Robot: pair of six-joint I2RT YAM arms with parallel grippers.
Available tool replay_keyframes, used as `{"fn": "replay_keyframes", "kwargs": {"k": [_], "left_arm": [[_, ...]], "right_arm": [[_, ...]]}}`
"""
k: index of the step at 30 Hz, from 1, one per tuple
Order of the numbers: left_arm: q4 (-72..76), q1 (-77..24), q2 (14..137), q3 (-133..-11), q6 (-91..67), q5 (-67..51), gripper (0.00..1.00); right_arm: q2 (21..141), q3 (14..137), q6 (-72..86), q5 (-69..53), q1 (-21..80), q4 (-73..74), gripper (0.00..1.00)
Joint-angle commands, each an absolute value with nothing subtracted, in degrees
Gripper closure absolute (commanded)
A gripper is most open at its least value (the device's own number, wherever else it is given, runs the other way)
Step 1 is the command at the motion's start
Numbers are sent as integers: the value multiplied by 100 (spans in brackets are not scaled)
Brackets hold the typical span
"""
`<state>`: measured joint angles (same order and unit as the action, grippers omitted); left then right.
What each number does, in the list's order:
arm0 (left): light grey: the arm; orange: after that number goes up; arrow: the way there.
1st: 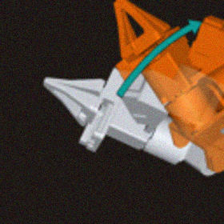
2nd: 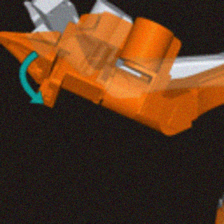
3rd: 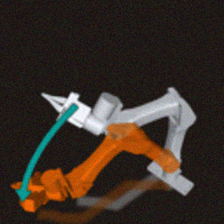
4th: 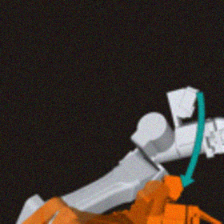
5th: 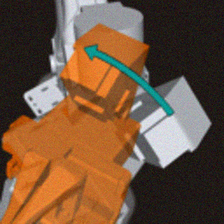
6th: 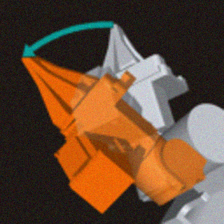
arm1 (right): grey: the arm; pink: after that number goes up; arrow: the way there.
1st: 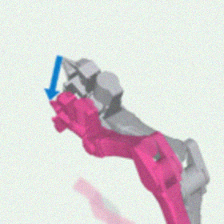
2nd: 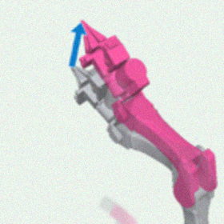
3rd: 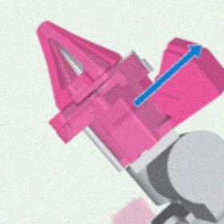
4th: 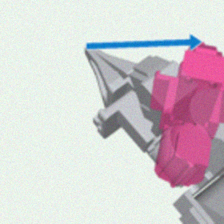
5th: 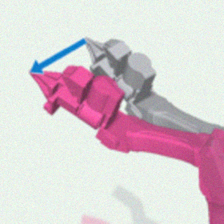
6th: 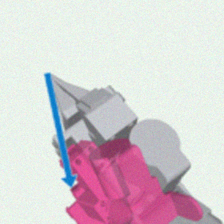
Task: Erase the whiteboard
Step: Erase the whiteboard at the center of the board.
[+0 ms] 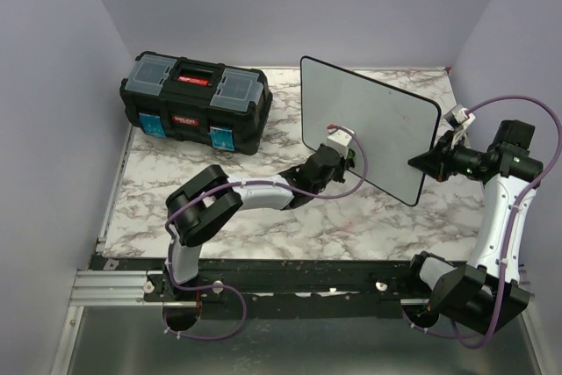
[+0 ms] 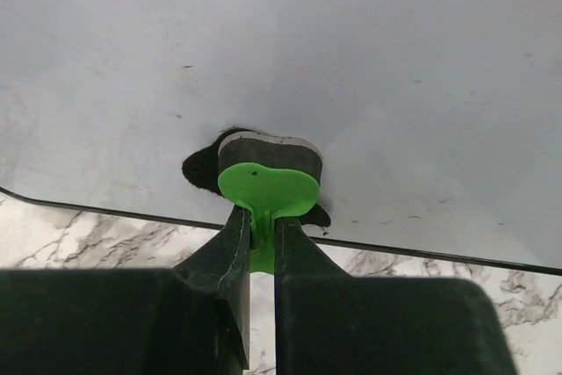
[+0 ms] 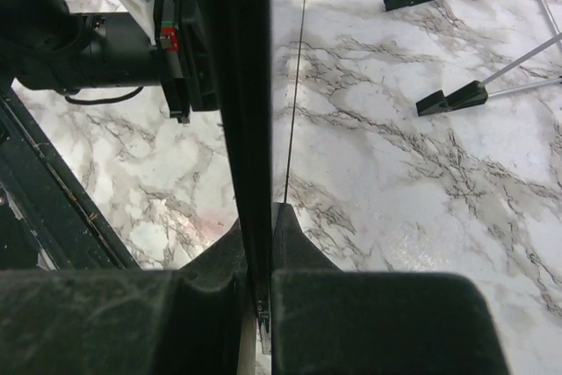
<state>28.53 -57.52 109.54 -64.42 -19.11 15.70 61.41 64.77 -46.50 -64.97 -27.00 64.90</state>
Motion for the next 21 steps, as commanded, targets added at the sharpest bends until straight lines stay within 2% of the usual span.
{"fn": "replay_keyframes", "kwargs": {"k": [1, 11, 12, 13, 14, 21], "left_arm": [[3052, -6363, 11040, -6955, -1877, 1463, 100], [3219, -7450, 10975, -7811, -1592, 1880, 100], [3185, -7457, 10961, -7852, -1552, 1902, 100], [3142, -7454, 10267, -7861, -1547, 1928, 100], [3125, -7417, 10934, -7836, -1505, 1983, 100], [3199, -6711, 10885, -6881, -1992, 2098, 100]], "right_arm": [[5977, 6521, -4295, -7690, -2584, 7155, 99], [5950, 6521, -4327, -7708, -2588, 7182, 99], [5942, 6521, -4334, -7712, -2591, 7185, 99], [5926, 6521, -4337, -7717, -2587, 7182, 99], [5917, 6521, -4340, -7717, -2584, 7189, 99], [5921, 6529, -4364, -7725, -2584, 7209, 99]]}}
